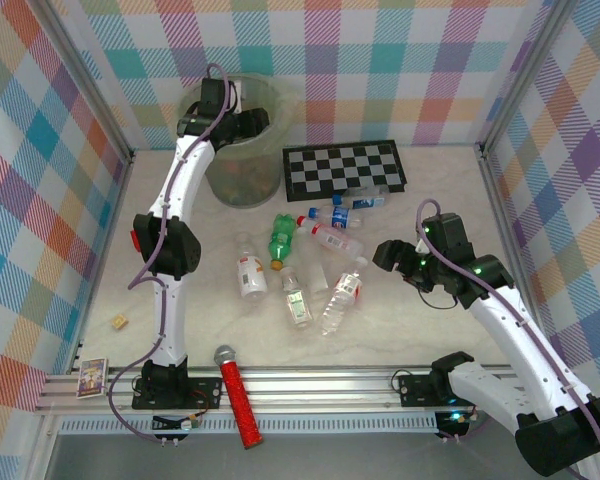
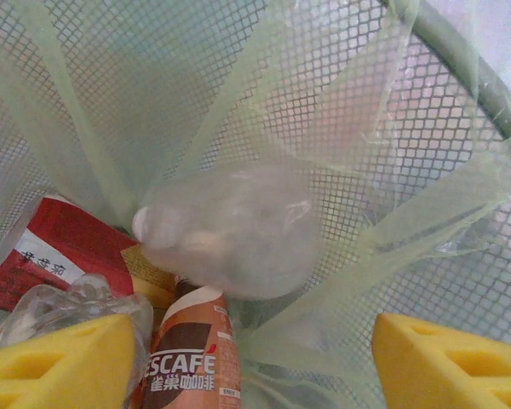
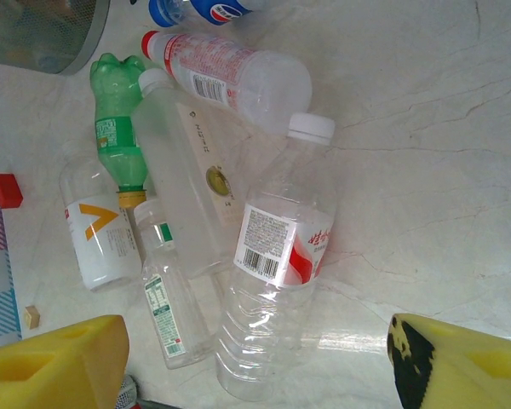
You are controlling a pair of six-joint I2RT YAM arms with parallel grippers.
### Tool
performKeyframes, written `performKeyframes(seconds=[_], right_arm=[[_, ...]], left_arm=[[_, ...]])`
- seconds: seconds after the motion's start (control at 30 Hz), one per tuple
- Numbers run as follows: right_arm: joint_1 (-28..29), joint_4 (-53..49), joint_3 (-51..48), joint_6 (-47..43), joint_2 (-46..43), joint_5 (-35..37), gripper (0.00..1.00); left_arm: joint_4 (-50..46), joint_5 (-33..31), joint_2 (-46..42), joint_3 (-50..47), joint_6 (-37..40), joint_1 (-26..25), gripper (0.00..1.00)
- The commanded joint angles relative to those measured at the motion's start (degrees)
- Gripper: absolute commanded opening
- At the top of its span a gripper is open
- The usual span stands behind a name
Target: Put the plastic bottles in the bin
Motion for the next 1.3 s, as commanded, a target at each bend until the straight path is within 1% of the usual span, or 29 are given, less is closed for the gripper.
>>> performKeyframes(seconds=[0.0, 0.13, 0.27, 0.47, 0.53, 0.63, 0.7, 0.83, 0.97, 1.1, 1.27], right_arm=[[0.1, 0.5, 1.5, 1.3, 0.0, 1.1, 0.8], [0.0, 0.3, 1.9, 2.4, 0.5, 2.5, 0.8], [0.0, 0.1, 2.8, 5.6, 2.0, 4.8, 0.81], [-0.1, 0.6, 6.1, 12.3, 7.2, 10.9, 0.84], [-0.3, 1.4, 7.1, 14.3, 9.1, 12.8, 0.84], [-1.1, 2.8, 8.7, 17.1, 12.8, 15.5, 0.85], [-2.5, 5.2, 9.5, 19.1, 15.4, 16.3, 0.85], [-6.3, 9.9, 10.9, 23.4, 20.9, 15.5, 0.85], [-9.1, 14.3, 13.6, 27.2, 27.6, 15.0, 0.85], [-9.9, 17.2, 18.8, 28.5, 36.4, 13.2, 0.86], [-10.1, 18.9, 26.1, 29.4, 46.6, 12.7, 0.87]], left_arm=[[-1.4, 0.2, -1.3, 1.4, 1.1, 0.0, 0.75], [-1.6, 0.0, -2.9, 1.5, 1.8, 0.0, 0.78], [-1.7, -0.1, -5.5, 1.4, 3.3, 0.0, 0.81], [-2.8, 0.4, -9.6, 1.3, 5.3, 0.1, 0.91], [-3.0, 0.8, -11.4, 0.4, 6.0, 0.2, 0.93], [-2.0, 1.1, -15.9, -3.9, 7.0, 0.2, 0.95], [-0.4, 1.1, -19.6, -8.1, 7.5, 0.2, 0.96], [0.7, 1.4, -27.2, -16.8, 7.8, 0.0, 0.98], [5.9, 1.8, -38.9, -34.2, 7.3, -1.7, 0.98], [10.8, 1.7, -49.4, -50.8, 5.3, -4.7, 0.98], [13.2, 0.6, -59.1, -65.6, 2.1, -7.9, 0.99]])
